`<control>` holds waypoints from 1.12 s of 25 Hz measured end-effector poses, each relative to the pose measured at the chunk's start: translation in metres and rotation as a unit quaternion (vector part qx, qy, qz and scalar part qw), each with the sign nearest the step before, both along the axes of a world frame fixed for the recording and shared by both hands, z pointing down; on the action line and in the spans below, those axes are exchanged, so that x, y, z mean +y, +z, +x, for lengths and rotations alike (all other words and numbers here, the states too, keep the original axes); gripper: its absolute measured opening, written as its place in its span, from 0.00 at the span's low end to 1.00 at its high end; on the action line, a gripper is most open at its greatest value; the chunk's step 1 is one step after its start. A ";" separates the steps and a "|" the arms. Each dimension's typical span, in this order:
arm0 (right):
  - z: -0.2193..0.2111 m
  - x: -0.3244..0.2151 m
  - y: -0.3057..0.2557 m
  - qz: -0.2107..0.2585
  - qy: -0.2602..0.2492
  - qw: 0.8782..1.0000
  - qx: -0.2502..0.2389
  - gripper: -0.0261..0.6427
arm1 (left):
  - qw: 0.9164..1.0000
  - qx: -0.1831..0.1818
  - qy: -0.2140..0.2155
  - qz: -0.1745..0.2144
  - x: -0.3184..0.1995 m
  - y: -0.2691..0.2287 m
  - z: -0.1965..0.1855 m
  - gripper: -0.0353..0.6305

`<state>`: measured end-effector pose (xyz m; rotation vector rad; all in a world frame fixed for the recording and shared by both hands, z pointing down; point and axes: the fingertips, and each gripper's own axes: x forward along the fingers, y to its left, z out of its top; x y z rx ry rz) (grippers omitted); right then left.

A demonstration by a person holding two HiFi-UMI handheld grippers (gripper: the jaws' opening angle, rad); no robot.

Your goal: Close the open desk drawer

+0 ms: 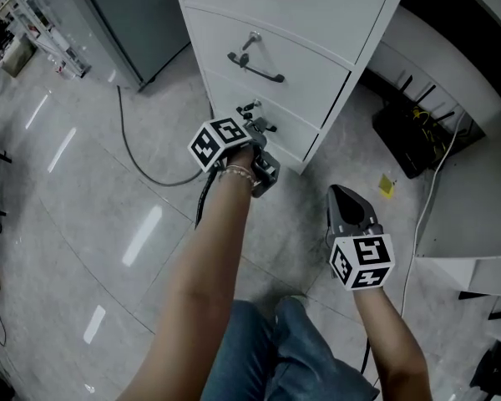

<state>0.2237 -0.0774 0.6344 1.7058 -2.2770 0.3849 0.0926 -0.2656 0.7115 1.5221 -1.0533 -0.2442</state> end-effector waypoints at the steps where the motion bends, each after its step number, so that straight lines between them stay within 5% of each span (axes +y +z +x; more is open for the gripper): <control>1: 0.000 0.001 -0.004 0.002 0.002 1.000 0.000 0.04 | 1.000 0.002 -0.001 0.005 0.003 -0.003 -0.003 0.18; 4: -0.001 0.004 -0.019 0.014 0.009 1.000 0.000 0.04 | 1.000 0.002 0.008 0.021 0.015 -0.017 -0.011 0.18; 7: -0.003 0.005 -0.040 0.034 0.026 0.999 -0.010 0.04 | 0.995 -0.044 0.053 0.065 0.028 -0.045 -0.019 0.18; 12: -0.019 0.020 -0.093 0.072 0.023 0.997 -0.010 0.04 | 0.970 -0.174 0.079 0.154 0.057 -0.100 -0.059 0.12; 13: -0.022 0.022 -0.104 0.078 0.022 0.997 -0.007 0.04 | 0.965 -0.183 0.081 0.170 0.064 -0.113 -0.066 0.05; 20: -0.054 0.035 -0.172 0.113 -0.012 0.993 0.012 0.03 | 0.941 -0.203 0.097 0.252 0.110 -0.169 -0.108 0.05; 24: -0.070 0.046 -0.204 0.130 -0.036 0.990 0.037 0.03 | 0.914 -0.245 0.109 0.304 0.133 -0.206 -0.121 0.05; 28: -0.075 0.057 -0.248 0.155 -0.022 0.988 0.015 0.03 | 0.867 -0.313 0.132 0.365 0.157 -0.253 -0.123 0.05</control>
